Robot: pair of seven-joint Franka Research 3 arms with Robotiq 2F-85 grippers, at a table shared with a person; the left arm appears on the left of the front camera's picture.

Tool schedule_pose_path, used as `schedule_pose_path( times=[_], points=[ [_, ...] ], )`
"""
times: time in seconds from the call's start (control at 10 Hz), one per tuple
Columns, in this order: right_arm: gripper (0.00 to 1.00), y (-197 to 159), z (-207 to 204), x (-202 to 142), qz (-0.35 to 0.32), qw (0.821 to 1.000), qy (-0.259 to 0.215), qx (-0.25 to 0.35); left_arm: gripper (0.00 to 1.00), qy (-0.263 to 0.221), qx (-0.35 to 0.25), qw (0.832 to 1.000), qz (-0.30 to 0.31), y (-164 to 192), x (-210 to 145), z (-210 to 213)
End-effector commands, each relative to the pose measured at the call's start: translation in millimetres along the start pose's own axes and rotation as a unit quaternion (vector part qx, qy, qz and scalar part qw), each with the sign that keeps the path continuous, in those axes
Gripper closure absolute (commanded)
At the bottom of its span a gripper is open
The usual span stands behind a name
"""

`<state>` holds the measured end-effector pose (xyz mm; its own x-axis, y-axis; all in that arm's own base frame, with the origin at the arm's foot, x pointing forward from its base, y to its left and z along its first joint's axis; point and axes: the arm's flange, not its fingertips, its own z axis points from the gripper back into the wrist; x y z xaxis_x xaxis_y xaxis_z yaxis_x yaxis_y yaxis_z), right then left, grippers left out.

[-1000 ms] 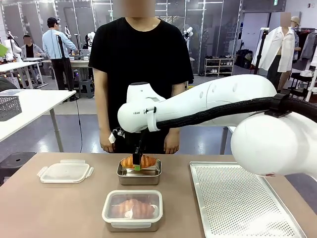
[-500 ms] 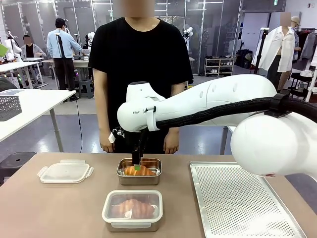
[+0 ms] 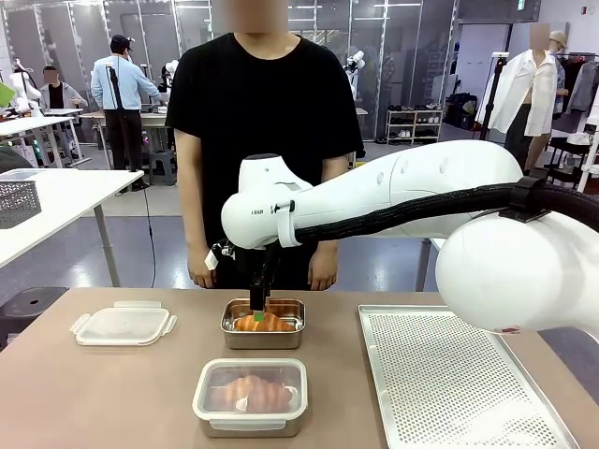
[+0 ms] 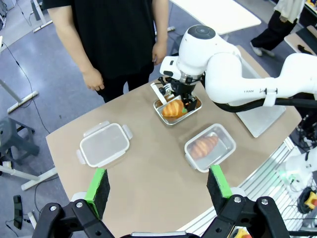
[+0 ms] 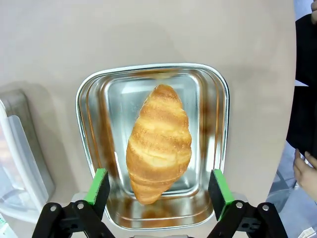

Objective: Place the bread into the airtight container.
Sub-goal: Pick up a Butter Roll and place it into an empty Airtight Container.

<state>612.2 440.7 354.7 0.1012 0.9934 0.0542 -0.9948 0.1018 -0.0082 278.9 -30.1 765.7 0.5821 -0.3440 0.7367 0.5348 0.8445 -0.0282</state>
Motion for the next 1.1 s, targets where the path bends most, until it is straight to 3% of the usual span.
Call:
schedule_pose_path(
  times=[0.0, 1.0],
  points=[
    [0.00, -0.2, 0.2, 0.1, 0.000, 1.000, 0.000, -0.001, 0.00, 0.001, -0.002, 1.000, -0.005, 0.5, 0.5, 1.4],
    [0.00, -0.2, 0.2, 0.1, 0.000, 1.000, 0.000, -0.001, 0.00, 0.001, -0.002, 1.000, -0.005, 0.5, 0.5, 1.4]
  ],
)
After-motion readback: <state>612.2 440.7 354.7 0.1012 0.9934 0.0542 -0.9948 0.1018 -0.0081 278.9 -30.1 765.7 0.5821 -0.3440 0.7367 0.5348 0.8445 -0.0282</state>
